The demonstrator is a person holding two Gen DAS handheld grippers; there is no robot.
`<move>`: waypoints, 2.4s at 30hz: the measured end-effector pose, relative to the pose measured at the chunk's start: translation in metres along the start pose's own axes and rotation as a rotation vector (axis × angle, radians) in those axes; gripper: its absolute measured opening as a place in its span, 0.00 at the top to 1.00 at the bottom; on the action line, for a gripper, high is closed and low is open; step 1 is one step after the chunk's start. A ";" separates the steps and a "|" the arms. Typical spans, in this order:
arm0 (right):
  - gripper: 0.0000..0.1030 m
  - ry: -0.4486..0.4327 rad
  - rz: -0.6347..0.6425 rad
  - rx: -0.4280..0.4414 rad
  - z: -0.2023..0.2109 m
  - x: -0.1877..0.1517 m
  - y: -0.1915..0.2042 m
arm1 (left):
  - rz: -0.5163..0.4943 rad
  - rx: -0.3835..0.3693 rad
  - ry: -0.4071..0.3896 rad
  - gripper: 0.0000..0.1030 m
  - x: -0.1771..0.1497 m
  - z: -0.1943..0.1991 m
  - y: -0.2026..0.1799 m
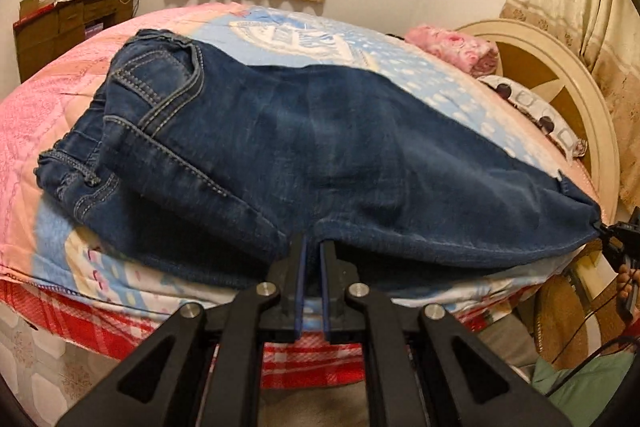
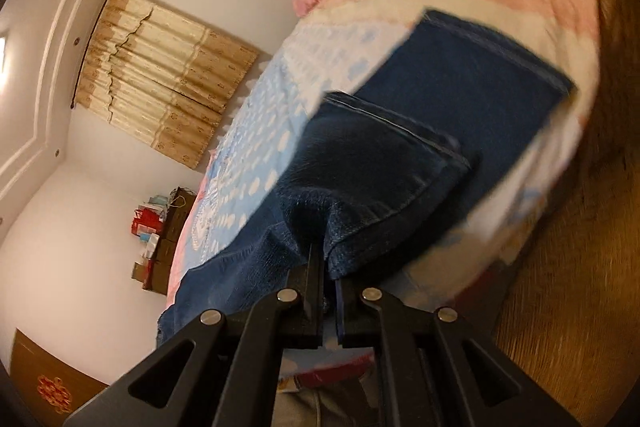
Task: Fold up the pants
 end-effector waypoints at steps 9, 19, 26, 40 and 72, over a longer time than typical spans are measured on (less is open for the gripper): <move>0.59 -0.058 -0.032 0.078 0.022 0.015 -0.012 | -0.014 0.021 -0.040 0.86 0.013 0.036 -0.005; 0.46 -0.239 -0.013 -0.022 0.033 0.058 -0.036 | -0.065 0.052 -0.197 0.86 0.069 0.061 -0.026; 0.46 -0.211 0.193 -0.165 -0.029 0.065 -0.021 | -0.099 -0.004 -0.145 0.85 0.089 0.012 -0.060; 0.46 -0.055 0.587 -0.129 -0.093 0.090 0.041 | -0.113 -0.015 -0.043 0.82 0.081 -0.027 -0.089; 0.73 -0.431 0.468 -0.691 -0.067 0.123 -0.014 | -0.069 -0.010 -0.019 0.82 0.075 -0.041 -0.087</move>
Point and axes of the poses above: each gripper's, at about its wrist camera, not at the fingertips, and z roughly against the way its jaws point, y to its left, x to its top, the point moved 1 cm from there along -z, roughly the way its jaws point, and after that the axes turned 14 degrees about -x, right-handed, at the moved point
